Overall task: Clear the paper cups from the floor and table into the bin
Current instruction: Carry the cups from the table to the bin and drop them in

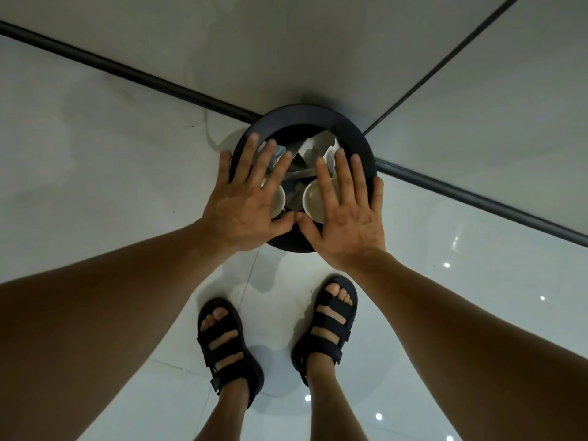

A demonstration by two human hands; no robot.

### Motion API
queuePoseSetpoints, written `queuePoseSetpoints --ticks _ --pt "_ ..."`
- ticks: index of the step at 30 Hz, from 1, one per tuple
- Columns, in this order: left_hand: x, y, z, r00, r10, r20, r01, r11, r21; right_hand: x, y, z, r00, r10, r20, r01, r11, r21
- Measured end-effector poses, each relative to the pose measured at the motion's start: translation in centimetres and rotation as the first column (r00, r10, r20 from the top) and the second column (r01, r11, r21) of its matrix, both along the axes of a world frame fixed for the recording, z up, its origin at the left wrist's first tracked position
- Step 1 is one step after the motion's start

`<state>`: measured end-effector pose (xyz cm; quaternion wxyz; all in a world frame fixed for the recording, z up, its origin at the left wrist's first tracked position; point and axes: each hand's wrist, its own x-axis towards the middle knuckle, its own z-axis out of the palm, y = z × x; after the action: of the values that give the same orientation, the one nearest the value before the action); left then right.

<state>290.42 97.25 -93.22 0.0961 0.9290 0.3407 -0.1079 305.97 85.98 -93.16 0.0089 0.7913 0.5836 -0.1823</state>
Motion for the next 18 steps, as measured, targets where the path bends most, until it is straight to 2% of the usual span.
queuePoseSetpoints --ticks 3,8,18 --pt "-0.5 0.1 3.0 0.999 0.037 0.039 -0.036 0.999 -0.019 0.2 -0.6 2.7 0.997 -0.051 -0.055 0.052 0.999 0.017" --pt "-0.9 0.4 11.2 0.992 0.119 -0.03 -0.121 0.99 -0.078 0.1 -3.2 9.0 0.979 -0.189 -0.077 0.183 0.98 -0.083" --pt "1.2 -3.7 30.5 0.997 0.053 -0.051 -0.06 0.986 -0.157 -1.0 -9.6 26.7 0.871 -0.471 -0.141 0.443 0.876 -0.192"
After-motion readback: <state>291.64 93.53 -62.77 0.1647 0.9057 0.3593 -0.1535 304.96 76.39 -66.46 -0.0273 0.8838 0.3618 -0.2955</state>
